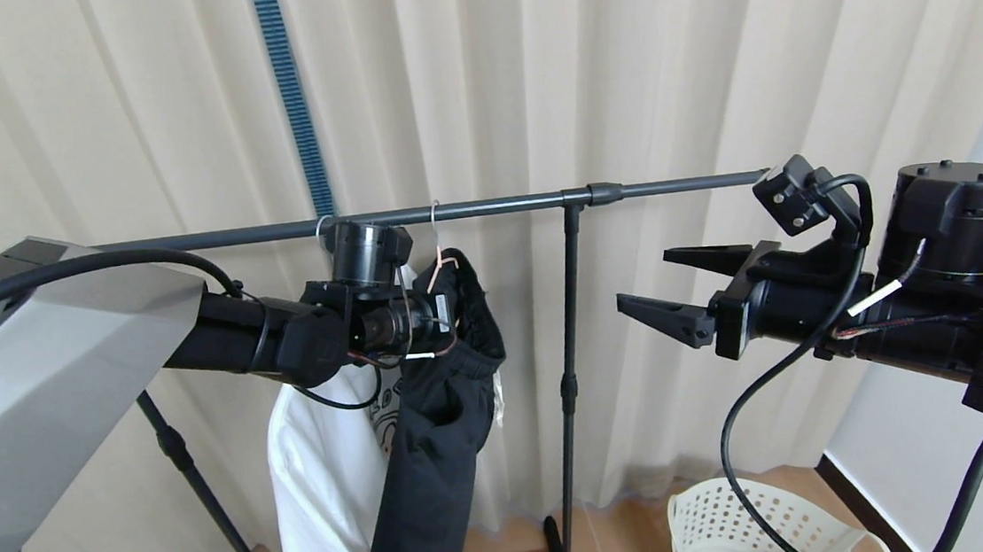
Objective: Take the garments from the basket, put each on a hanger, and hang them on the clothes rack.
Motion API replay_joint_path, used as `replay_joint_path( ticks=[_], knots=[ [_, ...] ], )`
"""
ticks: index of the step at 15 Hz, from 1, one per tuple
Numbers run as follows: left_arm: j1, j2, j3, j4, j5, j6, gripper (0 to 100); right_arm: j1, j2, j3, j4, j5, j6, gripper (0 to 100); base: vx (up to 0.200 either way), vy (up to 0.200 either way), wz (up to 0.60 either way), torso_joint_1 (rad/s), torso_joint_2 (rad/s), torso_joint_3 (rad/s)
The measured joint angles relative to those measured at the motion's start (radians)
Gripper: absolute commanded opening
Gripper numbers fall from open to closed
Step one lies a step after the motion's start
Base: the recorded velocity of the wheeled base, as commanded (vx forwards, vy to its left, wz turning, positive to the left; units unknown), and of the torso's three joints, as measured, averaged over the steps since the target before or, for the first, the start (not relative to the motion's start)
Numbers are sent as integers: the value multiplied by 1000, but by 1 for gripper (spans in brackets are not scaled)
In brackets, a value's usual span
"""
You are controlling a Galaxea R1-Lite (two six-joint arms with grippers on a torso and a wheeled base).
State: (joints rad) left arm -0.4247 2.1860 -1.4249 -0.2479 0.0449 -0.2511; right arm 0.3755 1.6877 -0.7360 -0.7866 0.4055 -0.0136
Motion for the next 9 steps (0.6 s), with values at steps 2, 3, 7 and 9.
replay_joint_path(
  ticks=[2, 3, 7, 9],
  knots=[
    [3, 2, -3, 0, 0, 0, 0, 0, 2, -1, 0, 0, 0, 100, 0, 0, 0, 0, 0, 0],
    [5, 3, -3, 0, 0, 0, 100, 0, 3, -1, 0, 0, 0, 100, 0, 0, 0, 0, 0, 0],
    [5, -9, 9, -1, -1, -17, 100, 0, 3, 0, 0, 0, 0, 100, 0, 0, 0, 0, 0, 0],
    [3, -47, 34, 0, -3, -17, 100, 0, 0, 2, 0, 0, 0, 100, 0, 0, 0, 0, 0, 0]
  ],
)
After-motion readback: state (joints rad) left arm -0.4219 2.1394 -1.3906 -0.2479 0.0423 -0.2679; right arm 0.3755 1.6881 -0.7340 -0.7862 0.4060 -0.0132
